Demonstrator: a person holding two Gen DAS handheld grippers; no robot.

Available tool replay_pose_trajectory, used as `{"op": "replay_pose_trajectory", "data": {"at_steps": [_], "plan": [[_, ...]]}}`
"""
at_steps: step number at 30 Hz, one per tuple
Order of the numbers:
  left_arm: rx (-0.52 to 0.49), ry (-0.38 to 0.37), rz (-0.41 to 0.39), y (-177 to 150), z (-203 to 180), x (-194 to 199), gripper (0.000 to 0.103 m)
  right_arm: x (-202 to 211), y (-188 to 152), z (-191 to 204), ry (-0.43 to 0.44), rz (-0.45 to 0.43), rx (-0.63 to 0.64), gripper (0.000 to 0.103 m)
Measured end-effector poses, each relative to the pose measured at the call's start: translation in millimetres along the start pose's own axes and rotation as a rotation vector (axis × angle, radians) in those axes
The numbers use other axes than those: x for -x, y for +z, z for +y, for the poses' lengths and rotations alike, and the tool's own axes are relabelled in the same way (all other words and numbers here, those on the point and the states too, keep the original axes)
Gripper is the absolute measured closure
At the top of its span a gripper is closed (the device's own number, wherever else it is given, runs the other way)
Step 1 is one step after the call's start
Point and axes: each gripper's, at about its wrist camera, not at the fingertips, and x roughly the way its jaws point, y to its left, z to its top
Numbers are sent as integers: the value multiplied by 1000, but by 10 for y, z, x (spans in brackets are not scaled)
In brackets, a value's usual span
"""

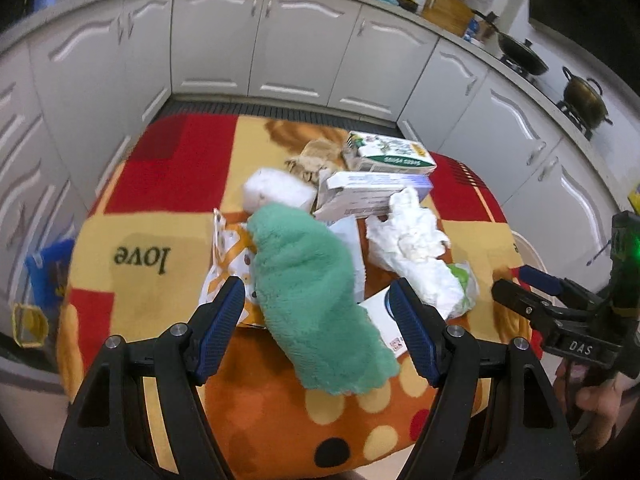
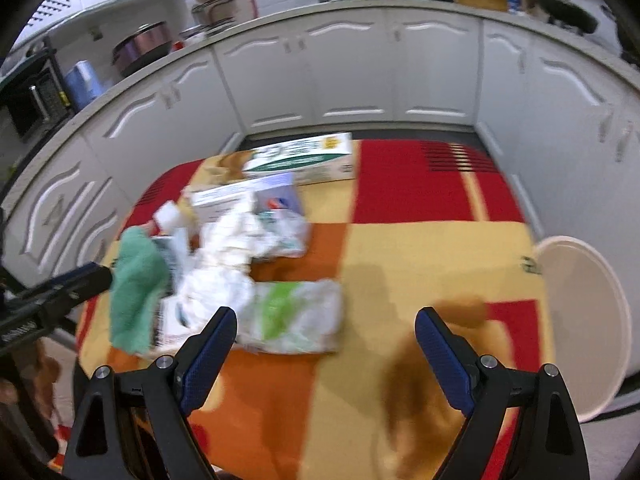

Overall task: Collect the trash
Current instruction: 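Grasp the green towel with the left tool while the right tool grasps the crumpled tissue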

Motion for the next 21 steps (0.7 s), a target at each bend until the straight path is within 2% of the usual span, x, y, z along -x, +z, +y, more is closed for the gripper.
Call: {"op": "replay_pose_trajectory", "data": {"at_steps": [8, 9, 11, 12, 14, 15, 18, 21], "plan": [[75, -28, 16, 57, 115, -240, 31, -424, 263, 351, 93, 32, 37, 14], [79, -36, 18, 61, 124, -258, 33, -474, 289, 372, 101, 34, 35, 14], [72, -40, 29, 68, 125, -301, 46, -542, 349, 380, 116, 34, 29, 14], [63, -34, 30, 71, 119, -315, 48, -578, 380, 395, 122, 33, 27, 15], [52, -29, 29, 73, 115, -327, 54, -662, 421, 414, 130, 43, 30, 21], [52, -28, 29, 77, 120, -330, 56, -726, 432, 428, 130, 60, 31, 30], [61, -42, 24, 74, 161, -265, 61, -860, 418, 443, 174, 113, 29, 72], [51, -55, 10, 79, 157, -145, 63, -733, 395, 446, 196, 66, 27, 82]]}}
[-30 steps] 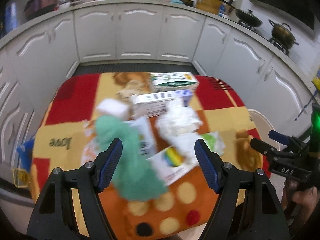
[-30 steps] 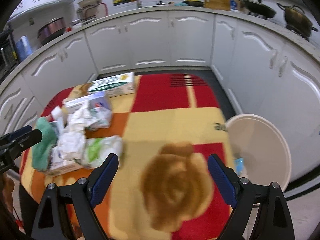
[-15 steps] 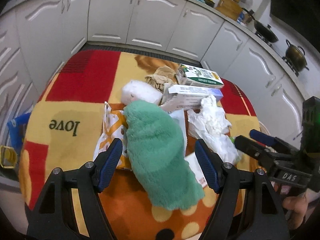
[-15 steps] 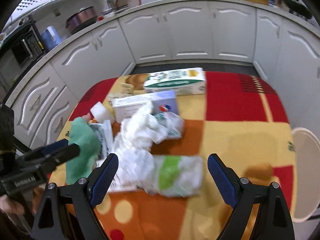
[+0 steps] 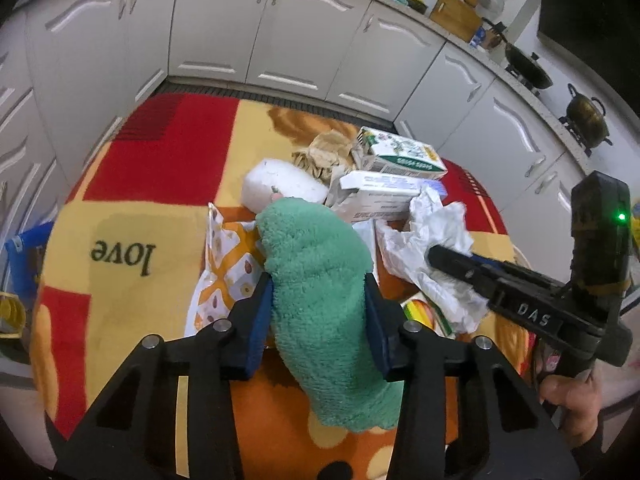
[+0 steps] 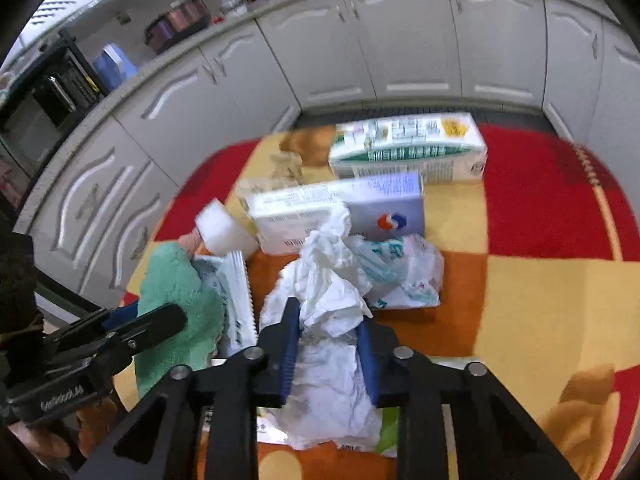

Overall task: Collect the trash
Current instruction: 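Grasp the green towel with the left tool while the right tool grasps the crumpled tissue, then carry the towel and tissue over the bin and open both tools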

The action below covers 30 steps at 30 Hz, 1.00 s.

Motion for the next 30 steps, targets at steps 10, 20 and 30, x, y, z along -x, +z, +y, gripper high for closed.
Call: {"op": "replay_pose_trajectory", "data": {"at_steps": [10, 20, 30], "plan": [[-58, -66, -98, 119, -269, 521, 64, 754, -67, 21, 52, -148, 12, 84], [-155, -107, -89, 164, -894, 440, 64, 1373, -245, -309, -35, -239, -32, 84], [-256, -171, -9, 156, -1699, -61, 64, 1827, -571, -1097, -201, -268, -158, 84]]}}
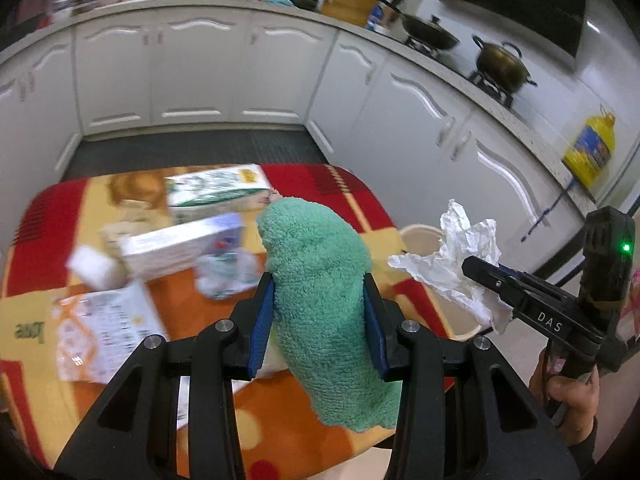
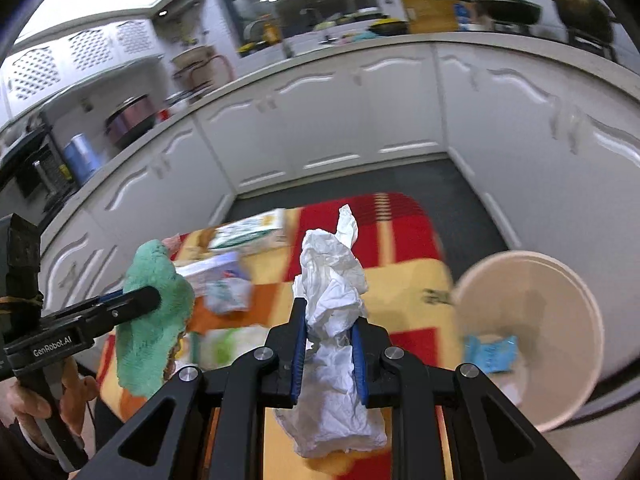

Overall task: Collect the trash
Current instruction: 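Carry the towel and tissue over the bin and open both tools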

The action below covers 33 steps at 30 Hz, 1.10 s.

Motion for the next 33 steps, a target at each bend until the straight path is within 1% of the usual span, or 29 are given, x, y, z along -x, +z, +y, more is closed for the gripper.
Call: {"op": "replay_pose_trajectory", "data": {"at_steps": [4, 9, 17, 24, 28, 32, 33], "plan": [[-48, -14, 33, 40, -277, -258, 64, 100, -60, -378, -67, -6, -50, 84], [-110, -36, 60, 111, -665, -551, 64, 152, -106, -751, -163, -7, -92, 84], [-186, -80, 97, 212, -1238, -1064, 64, 113, -225, -1261, -228, 18, -171, 84], [-207, -82, 119, 216, -1501, -1454, 64, 61, -320, -1654, -282, 35, -234, 84], [-213, -80, 123, 214, -1606, -1646, 64, 17, -354, -1766, -304, 44, -243, 84], [-227, -81, 116, 213, -1674, -1735, 62, -35, -347, -1856, -326, 46, -255, 83], [-232, -77, 111, 211, -1691, -1750, 61, -42, -350, -1869, -335, 45, -256, 75]]}}
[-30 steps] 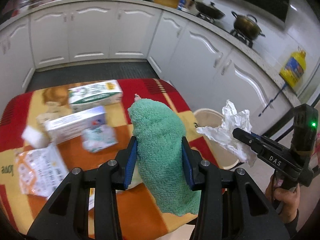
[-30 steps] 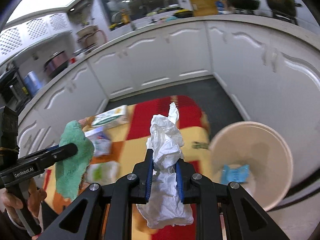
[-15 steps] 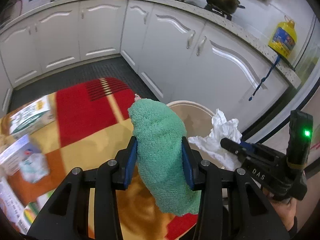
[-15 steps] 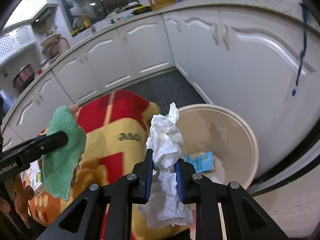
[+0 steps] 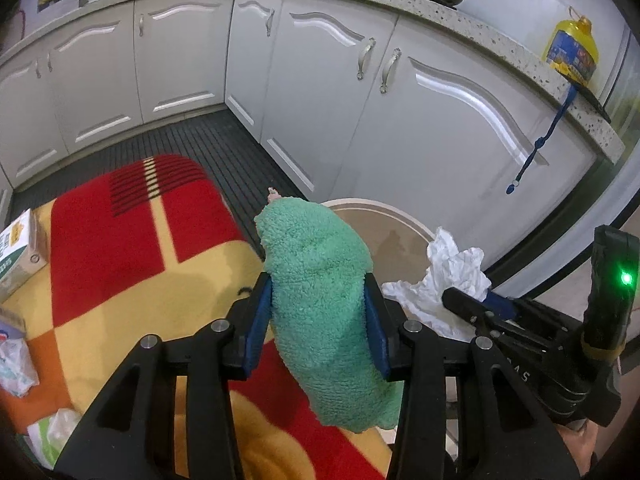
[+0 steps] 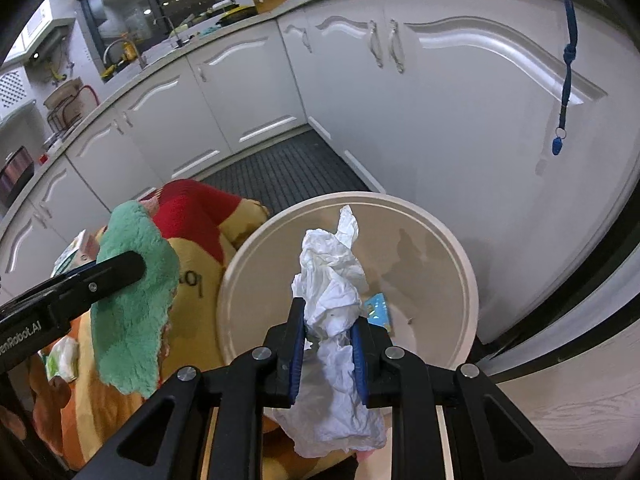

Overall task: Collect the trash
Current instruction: 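Carry the towel and tissue over the bin and open both tools, then move both tools back over the table toward the remaining trash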

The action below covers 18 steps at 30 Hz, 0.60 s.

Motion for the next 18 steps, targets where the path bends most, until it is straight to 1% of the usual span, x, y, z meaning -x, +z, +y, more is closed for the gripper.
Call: {"op": "replay_pose_trajectory", "data": {"at_steps": [1, 3, 5, 8, 14, 18], "plan": [[-2, 0, -2, -26, 22, 12, 58, -16, 8, -14, -13, -3, -4, 56], [-4, 2, 4, -30, 24, -8, 55, -18, 3, -46, -31, -17, -13, 40], [-2, 5, 10, -39, 38, -21, 48, -16, -3, -64, -39, -22, -16, 40], [-1, 7, 6, -45, 49, -6, 45, -39, -6, -95, -36, -13, -20, 40], [-7, 13, -3, -53, 31, 38, 44, -35, -28, -87, -20, -2, -25, 39], [-7, 18, -7, -73, 39, 85, 44, -19, -48, -58, -17, -2, -14, 36]]}}
